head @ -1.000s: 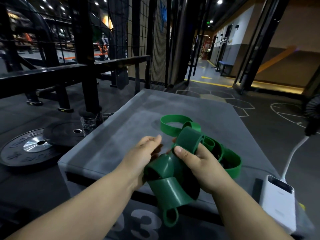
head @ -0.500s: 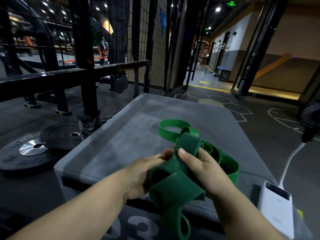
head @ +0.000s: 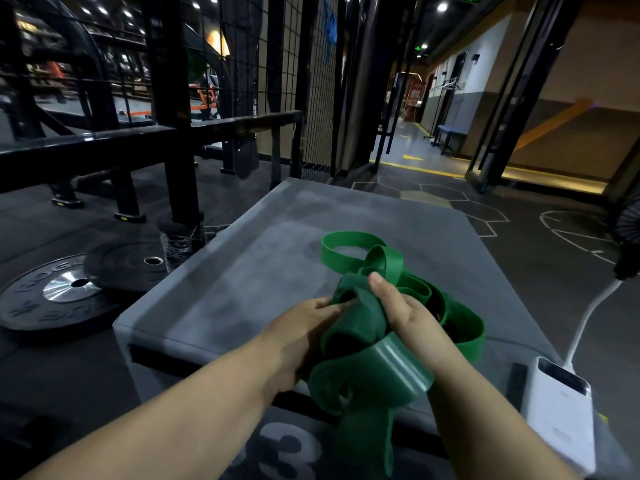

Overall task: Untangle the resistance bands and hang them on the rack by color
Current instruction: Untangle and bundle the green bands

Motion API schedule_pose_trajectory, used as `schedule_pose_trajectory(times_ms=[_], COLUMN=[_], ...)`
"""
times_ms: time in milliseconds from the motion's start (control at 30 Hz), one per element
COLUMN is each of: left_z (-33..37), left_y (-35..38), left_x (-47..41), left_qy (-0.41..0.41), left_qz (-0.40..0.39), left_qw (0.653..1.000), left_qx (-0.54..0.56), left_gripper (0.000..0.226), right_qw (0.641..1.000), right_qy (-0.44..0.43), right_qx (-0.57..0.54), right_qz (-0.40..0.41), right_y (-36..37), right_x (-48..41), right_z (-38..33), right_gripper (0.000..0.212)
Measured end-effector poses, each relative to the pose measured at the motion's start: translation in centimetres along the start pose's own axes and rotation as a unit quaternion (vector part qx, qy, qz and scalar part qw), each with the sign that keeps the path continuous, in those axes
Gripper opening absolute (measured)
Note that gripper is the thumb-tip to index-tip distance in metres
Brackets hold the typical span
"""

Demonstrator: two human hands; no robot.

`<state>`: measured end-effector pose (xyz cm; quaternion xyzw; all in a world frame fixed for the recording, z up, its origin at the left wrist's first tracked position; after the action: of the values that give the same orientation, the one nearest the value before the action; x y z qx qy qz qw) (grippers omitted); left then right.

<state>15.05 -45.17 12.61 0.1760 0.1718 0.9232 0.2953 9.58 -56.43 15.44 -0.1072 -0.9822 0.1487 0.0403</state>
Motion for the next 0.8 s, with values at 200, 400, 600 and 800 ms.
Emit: schedule_pose_trajectory(times_ms=[200,400,600,800], left_z=[0.4,1.7,2.2,2.5], left_y=[-0.7,-1.6,-2.6,-2.0], left_x=[-0.2,-0.3,-0.1,0.9], left_qy=[0.047,0.058,0.072,0.024], left_qz=[0.041,0.072,0.117,0.068], left_qw=[0.994,0.977,0.98,0.99], left_qx=[0.092,0.195,0.141,0.122], left_gripper=[0.012,0.014,0.017,0.041], right_qw=[0.991,0.919,0.94,0.936], right_qy=[-0.096,-0.318,-0.275,-0.043], right_qx=[0.057,0.228,0.156,-0.346], right_qz=[0.074,-0.054,0.127,0.048], right_y=[-2.3,-0.4,-1.8,-2.1], right_x=[-0.9,1.0,0.6,-1.4], right_z=[-0.5,-2.7,-3.0,0.5], right_gripper=[0.073,0.083,0.037,0.018])
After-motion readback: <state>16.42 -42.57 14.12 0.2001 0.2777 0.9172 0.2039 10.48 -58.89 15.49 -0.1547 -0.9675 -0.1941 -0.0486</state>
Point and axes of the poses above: each hand's wrist, its own x-axis away from the middle knuckle, its own y-axis out of the palm, z = x × y, the point moved 6 cm from there along -x, towards the middle knuckle, and after that the axes turned 12 degrees about x, right-handed, at the moved point
